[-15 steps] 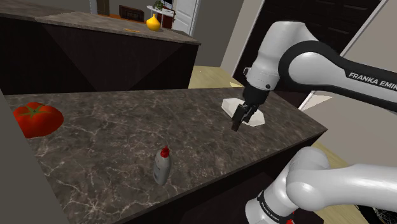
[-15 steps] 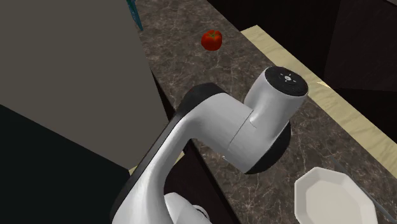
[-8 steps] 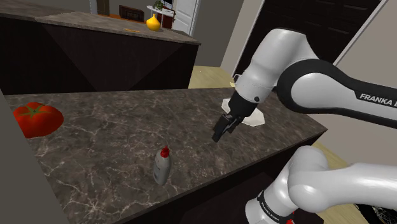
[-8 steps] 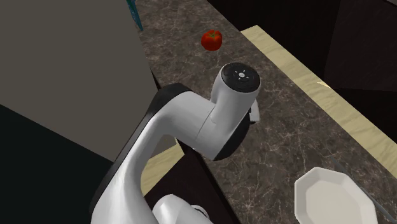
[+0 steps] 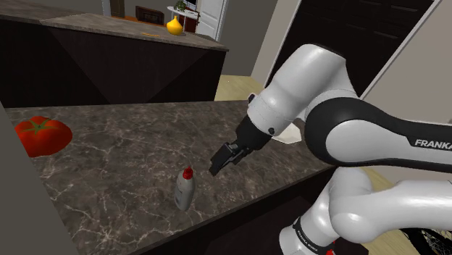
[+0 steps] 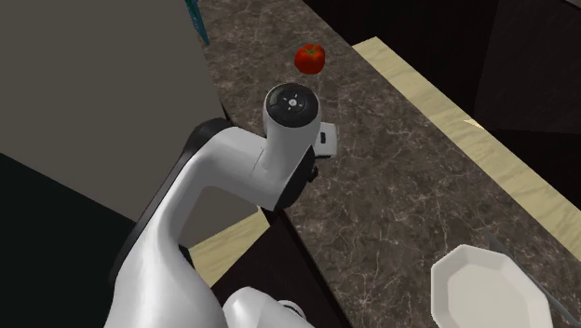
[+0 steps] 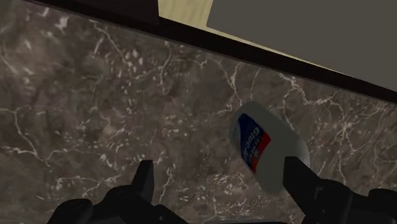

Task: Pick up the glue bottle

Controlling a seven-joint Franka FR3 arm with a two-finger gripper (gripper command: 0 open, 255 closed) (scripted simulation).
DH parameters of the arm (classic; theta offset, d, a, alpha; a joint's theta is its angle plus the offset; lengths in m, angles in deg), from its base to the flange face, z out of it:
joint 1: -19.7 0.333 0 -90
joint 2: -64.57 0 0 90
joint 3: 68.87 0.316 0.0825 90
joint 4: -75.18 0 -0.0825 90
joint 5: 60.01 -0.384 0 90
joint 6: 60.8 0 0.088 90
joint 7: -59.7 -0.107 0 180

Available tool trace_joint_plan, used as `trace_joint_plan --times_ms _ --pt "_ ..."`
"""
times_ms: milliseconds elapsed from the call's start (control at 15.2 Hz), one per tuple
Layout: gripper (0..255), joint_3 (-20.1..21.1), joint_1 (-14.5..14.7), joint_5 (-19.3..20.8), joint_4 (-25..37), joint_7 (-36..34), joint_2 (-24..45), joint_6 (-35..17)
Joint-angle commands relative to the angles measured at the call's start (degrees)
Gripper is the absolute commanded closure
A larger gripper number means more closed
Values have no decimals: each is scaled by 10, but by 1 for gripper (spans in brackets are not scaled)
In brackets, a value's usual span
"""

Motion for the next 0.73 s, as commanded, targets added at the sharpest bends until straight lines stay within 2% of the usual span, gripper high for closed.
trace_joint_plan --times_ms 0,264,660 --pt "0 31 7 -21 1 -21 16 -48" --pt "0 91 6 -47 23 -61 60 -135" --pt "0 110 10 -62 -4 -58 79 -184"
